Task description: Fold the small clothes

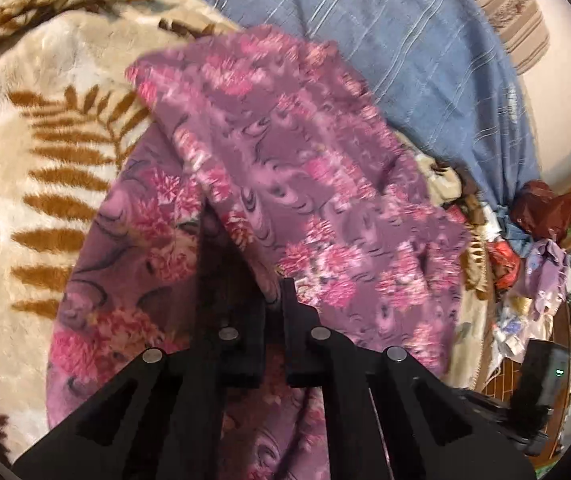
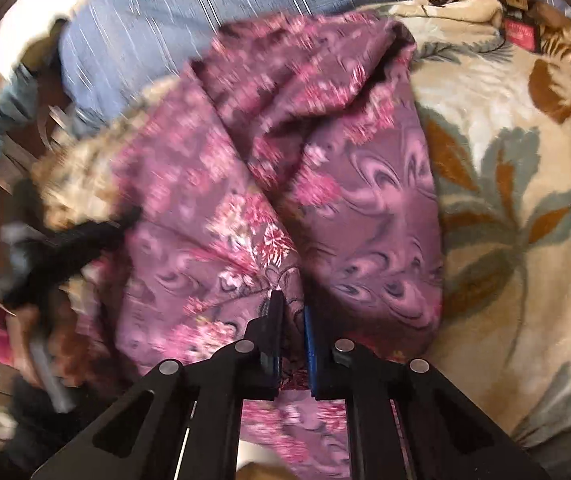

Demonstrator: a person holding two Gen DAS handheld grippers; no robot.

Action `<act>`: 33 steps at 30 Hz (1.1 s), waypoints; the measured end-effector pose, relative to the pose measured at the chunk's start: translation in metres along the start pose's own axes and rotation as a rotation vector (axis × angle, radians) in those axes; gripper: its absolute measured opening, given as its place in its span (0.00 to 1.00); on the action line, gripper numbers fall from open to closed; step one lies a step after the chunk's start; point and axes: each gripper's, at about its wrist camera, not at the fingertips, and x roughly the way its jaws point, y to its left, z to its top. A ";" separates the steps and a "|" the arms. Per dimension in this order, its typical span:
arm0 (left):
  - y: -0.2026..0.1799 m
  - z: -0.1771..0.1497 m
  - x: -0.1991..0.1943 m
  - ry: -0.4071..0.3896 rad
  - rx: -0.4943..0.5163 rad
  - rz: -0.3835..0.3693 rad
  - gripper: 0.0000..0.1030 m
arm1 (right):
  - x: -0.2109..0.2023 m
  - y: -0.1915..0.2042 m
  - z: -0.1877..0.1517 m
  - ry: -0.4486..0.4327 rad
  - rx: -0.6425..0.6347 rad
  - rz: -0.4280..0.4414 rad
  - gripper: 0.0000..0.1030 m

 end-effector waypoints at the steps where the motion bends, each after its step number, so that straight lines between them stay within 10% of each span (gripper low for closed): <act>1: -0.005 -0.001 -0.009 -0.025 0.026 0.003 0.04 | -0.001 0.002 -0.001 0.007 0.004 -0.004 0.08; 21: -0.028 -0.036 0.002 -0.013 0.191 0.157 0.27 | 0.000 0.021 -0.008 -0.011 -0.090 -0.101 0.17; 33: -0.031 -0.039 0.003 0.013 0.147 0.073 0.36 | -0.004 0.025 -0.012 -0.014 -0.102 -0.136 0.21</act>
